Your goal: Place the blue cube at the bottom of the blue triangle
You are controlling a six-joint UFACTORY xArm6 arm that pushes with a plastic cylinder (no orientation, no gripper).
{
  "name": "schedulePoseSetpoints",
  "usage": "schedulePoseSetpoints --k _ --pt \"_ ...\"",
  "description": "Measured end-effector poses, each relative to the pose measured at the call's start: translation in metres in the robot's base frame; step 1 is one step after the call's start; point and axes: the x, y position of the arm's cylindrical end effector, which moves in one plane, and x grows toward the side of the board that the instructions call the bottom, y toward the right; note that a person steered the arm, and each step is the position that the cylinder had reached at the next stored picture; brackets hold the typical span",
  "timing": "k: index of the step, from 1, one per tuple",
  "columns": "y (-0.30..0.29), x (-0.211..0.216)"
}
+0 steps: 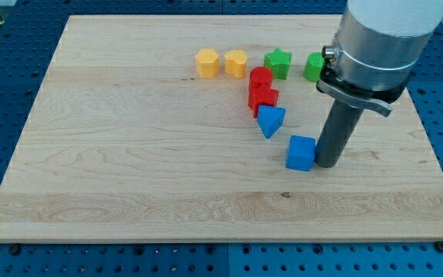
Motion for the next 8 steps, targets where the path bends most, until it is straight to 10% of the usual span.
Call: schedulePoseSetpoints --k 8 --pt "-0.038 0.051"
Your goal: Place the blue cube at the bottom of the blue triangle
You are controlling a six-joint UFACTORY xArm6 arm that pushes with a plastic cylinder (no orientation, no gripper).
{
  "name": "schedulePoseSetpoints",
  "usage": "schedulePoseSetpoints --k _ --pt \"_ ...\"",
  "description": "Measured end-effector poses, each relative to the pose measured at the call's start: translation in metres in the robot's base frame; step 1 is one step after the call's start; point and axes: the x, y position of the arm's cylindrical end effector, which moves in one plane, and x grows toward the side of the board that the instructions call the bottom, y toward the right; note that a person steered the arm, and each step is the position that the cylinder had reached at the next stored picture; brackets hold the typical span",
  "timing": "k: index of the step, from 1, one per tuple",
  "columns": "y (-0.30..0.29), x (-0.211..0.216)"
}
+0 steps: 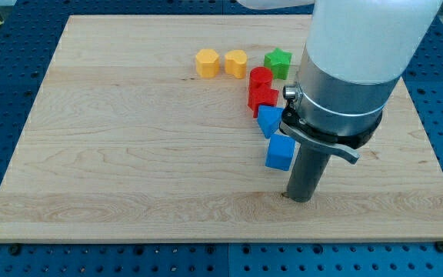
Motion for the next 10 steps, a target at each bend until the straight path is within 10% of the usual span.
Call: schedulePoseSetpoints --k 10 --pt "-0.039 -0.049"
